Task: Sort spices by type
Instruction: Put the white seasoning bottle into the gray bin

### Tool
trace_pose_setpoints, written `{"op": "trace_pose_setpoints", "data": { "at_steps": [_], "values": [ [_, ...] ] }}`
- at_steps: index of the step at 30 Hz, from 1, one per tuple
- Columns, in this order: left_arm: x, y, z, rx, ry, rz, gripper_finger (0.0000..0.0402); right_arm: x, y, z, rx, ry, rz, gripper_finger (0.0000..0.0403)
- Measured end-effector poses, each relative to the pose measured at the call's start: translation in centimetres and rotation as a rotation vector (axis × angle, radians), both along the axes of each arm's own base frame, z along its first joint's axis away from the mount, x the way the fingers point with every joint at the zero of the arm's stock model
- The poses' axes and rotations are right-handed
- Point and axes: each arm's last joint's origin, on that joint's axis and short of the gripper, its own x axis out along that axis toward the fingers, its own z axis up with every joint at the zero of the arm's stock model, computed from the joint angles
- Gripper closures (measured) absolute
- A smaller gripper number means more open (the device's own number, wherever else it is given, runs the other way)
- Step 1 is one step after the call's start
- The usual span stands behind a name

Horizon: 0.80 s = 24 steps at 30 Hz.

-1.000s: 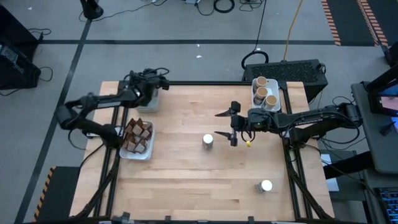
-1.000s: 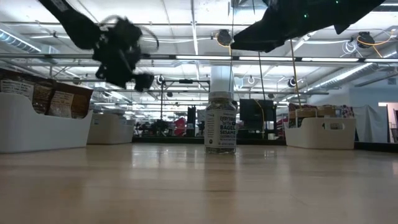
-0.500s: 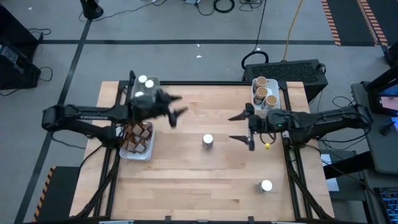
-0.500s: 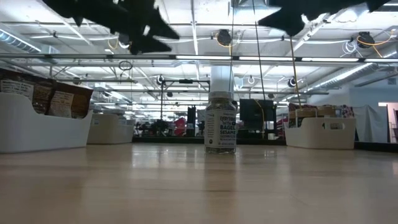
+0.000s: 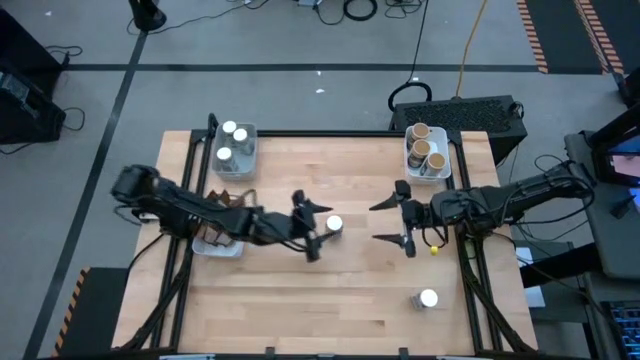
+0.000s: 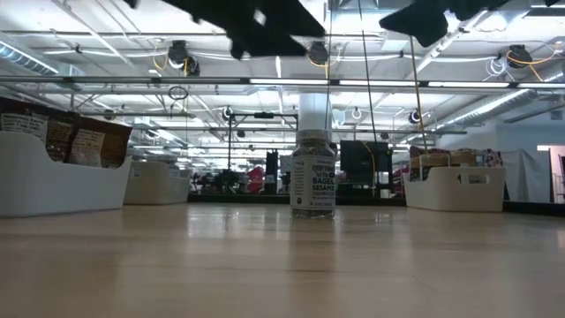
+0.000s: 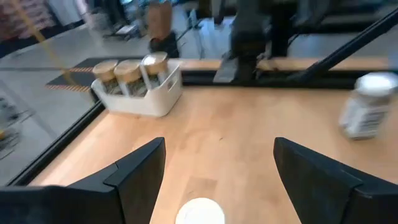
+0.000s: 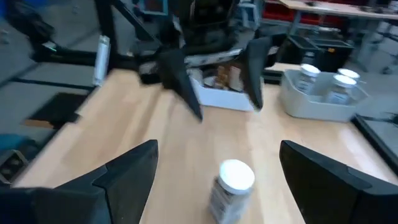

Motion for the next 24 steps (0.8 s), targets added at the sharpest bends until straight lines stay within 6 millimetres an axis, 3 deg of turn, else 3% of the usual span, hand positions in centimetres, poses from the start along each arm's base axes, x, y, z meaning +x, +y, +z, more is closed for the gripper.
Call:
{"op": "trace_pose_setpoints", "data": {
  "at_steps": [4,9,16,24],
  "values": [
    [2.6,-0.2,-1.9,0.037,0.048,0.090,0.0100,-0.4,0.0,-0.5,-0.036,0.054,-0.030,0.0083],
    [4.3,0.2,-3.8,-0.031,0.055,0.168,0.0100,-0.8,0.0,-0.8,-0.046,0.102,-0.028,0.0083],
    [5.0,0.9,-5.8,-0.115,0.078,0.220,0.0074,-0.9,-0.1,-1.0,-0.054,0.125,-0.029,0.0083],
    [5.0,1.1,-6.1,-0.153,0.084,0.241,0.0016,-0.9,0.0,-1.0,-0.055,0.122,-0.028,0.0083]
  ]
}}
